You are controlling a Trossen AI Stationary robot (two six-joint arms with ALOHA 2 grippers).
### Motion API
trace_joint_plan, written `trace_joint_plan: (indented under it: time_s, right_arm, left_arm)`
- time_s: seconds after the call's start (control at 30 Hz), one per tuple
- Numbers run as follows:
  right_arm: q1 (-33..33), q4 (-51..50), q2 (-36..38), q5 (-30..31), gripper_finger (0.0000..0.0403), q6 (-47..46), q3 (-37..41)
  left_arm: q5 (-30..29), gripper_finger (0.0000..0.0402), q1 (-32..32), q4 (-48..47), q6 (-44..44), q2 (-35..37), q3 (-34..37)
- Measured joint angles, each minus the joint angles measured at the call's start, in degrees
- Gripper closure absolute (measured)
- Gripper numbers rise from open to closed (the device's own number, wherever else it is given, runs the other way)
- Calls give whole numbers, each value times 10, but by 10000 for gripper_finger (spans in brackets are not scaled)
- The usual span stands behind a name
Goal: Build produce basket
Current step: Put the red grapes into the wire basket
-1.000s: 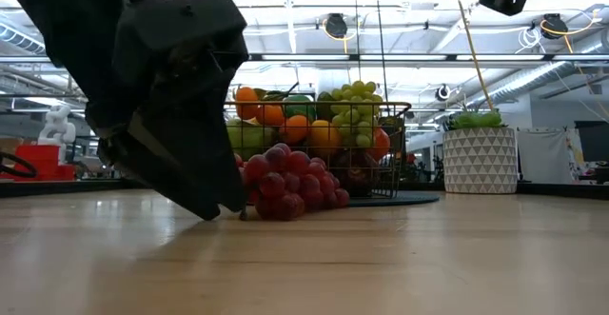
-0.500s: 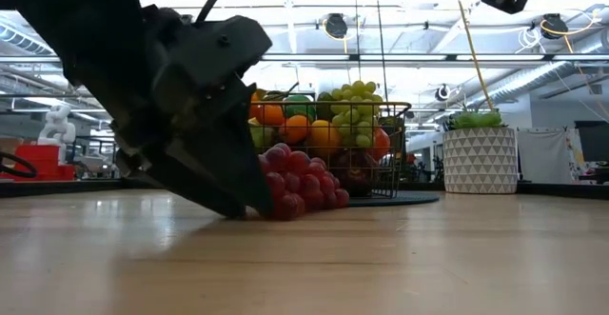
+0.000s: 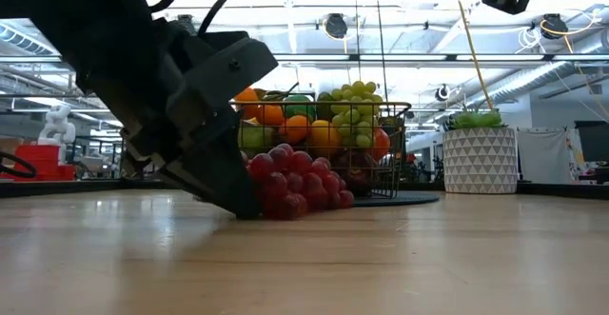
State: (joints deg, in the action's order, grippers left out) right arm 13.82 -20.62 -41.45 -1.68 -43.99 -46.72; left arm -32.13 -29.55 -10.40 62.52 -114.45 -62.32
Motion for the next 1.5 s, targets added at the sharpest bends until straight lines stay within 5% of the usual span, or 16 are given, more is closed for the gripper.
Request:
trace_joint_plan:
  time_s: [0.5, 0.83, 1.03, 1.3, 1.5]
  right_arm:
    - [1, 25, -4, 112, 394, -85, 0]
    - [9, 151, -53, 170, 394, -123, 0]
    - [34, 232, -98, 212, 394, -87, 0]
    - [60, 276, -140, 226, 402, -52, 0]
    - [63, 276, -139, 225, 402, 104, 0]
  left_arm:
    - [1, 392, 28, -12, -229, 176, 1]
    - [35, 392, 48, -16, -404, 316, 1]
    - [96, 389, 63, -19, -462, 388, 1]
    - [102, 390, 84, -24, -490, 472, 1]
    - [102, 396, 126, -23, -489, 515, 0]
